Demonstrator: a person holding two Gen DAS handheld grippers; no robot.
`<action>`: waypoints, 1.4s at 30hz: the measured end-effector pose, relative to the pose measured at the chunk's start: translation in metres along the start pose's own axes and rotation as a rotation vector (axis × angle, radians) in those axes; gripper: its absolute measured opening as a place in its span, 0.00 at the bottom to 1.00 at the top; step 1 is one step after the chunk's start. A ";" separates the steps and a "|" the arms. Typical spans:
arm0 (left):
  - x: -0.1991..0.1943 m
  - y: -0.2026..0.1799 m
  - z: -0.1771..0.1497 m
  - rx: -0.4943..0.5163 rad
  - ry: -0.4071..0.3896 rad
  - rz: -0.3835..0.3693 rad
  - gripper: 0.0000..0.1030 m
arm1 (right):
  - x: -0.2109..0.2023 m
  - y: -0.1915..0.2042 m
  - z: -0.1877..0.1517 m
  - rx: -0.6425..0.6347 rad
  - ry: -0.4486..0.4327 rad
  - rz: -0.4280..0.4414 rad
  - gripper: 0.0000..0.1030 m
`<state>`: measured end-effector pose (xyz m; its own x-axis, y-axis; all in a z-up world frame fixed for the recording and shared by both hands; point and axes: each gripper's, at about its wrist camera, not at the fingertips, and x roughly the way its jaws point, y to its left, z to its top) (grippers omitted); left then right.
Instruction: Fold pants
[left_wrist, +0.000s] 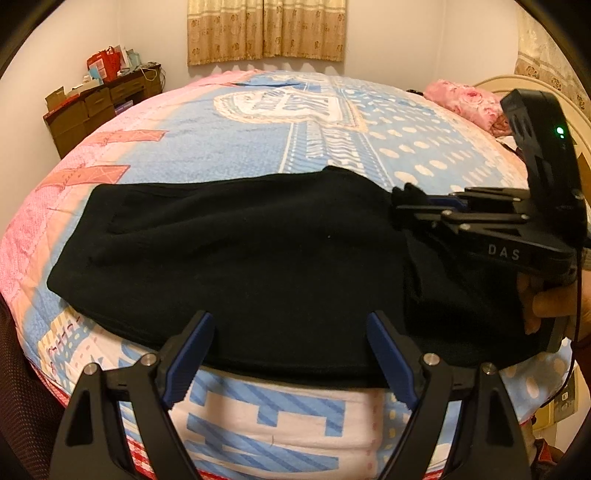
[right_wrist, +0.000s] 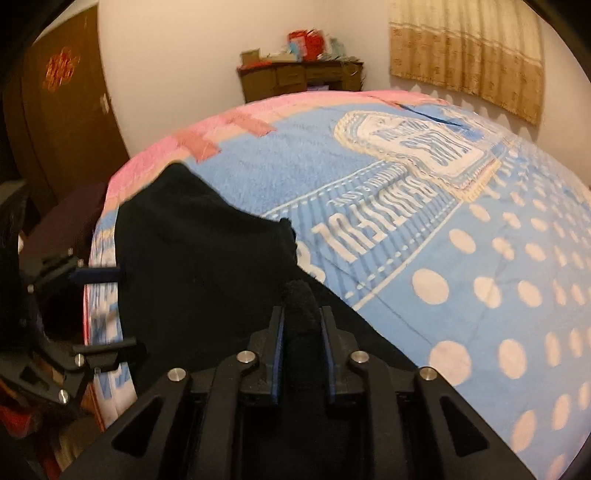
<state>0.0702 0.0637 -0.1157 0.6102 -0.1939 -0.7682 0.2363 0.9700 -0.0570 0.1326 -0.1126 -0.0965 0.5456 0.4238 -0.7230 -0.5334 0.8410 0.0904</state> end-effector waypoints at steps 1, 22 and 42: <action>0.000 0.000 0.000 -0.001 0.000 0.000 0.85 | 0.002 -0.002 0.000 0.019 0.008 0.011 0.36; 0.002 0.036 0.011 -0.066 0.013 0.270 0.85 | -0.035 0.012 -0.039 0.213 -0.112 -0.364 0.58; 0.020 0.150 0.010 -0.423 0.078 0.316 0.85 | -0.023 0.092 -0.057 0.099 -0.177 -0.150 0.77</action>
<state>0.1255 0.2037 -0.1334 0.5402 0.1130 -0.8339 -0.2848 0.9570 -0.0548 0.0337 -0.0646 -0.1106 0.7235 0.3368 -0.6026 -0.3770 0.9240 0.0637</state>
